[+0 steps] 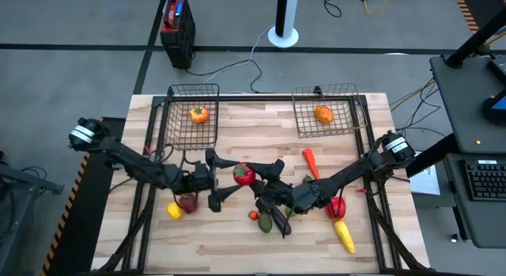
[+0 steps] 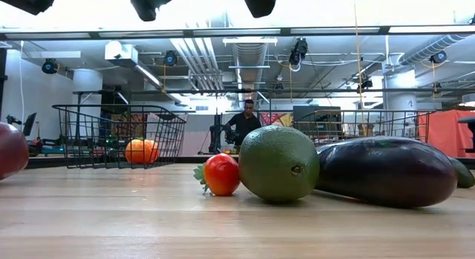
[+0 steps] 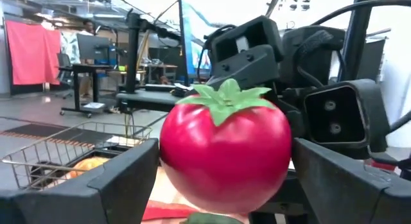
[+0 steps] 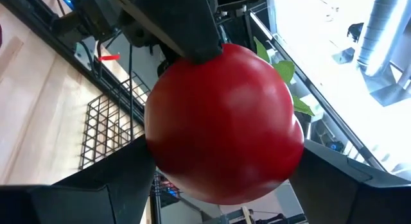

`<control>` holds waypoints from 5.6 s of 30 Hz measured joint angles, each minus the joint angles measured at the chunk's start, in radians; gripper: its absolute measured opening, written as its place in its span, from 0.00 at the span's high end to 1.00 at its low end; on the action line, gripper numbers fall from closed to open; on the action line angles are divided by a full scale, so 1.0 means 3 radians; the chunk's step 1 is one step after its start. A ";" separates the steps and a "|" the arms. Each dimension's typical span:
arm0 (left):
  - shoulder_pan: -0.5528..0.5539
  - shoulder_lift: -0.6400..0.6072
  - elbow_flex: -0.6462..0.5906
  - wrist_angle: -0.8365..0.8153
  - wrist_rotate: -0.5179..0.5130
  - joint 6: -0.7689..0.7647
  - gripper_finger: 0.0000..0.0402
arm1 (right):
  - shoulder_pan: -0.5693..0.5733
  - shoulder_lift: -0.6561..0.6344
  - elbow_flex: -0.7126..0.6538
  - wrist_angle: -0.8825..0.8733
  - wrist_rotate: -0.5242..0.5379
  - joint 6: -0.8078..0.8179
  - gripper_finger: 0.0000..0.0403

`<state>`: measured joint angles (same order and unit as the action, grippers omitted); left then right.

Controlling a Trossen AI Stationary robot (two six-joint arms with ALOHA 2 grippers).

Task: Sort produce into baskets
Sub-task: Put the top red tomato into the left wire basket

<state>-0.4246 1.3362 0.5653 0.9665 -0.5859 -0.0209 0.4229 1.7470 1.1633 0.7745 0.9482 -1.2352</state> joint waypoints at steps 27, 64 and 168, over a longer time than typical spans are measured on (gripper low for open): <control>0.0050 0.0015 0.0029 -0.0020 0.0067 -0.0021 0.23 | 0.0000 0.0005 0.0017 -0.0047 0.0143 0.0089 0.18; 0.0054 -0.0985 -0.0026 -0.1041 -0.1002 0.0300 0.23 | -0.0020 -0.0014 0.0137 -0.0021 0.0534 0.0127 0.21; 0.4006 0.0376 0.1403 -0.5963 0.1895 0.0184 0.23 | -0.0300 -0.0017 0.0034 -0.0049 0.0480 0.0565 0.26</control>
<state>0.7773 1.4490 0.9863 -0.8224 -0.0174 0.0343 0.3328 1.7420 1.1736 0.7597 1.0923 -1.0657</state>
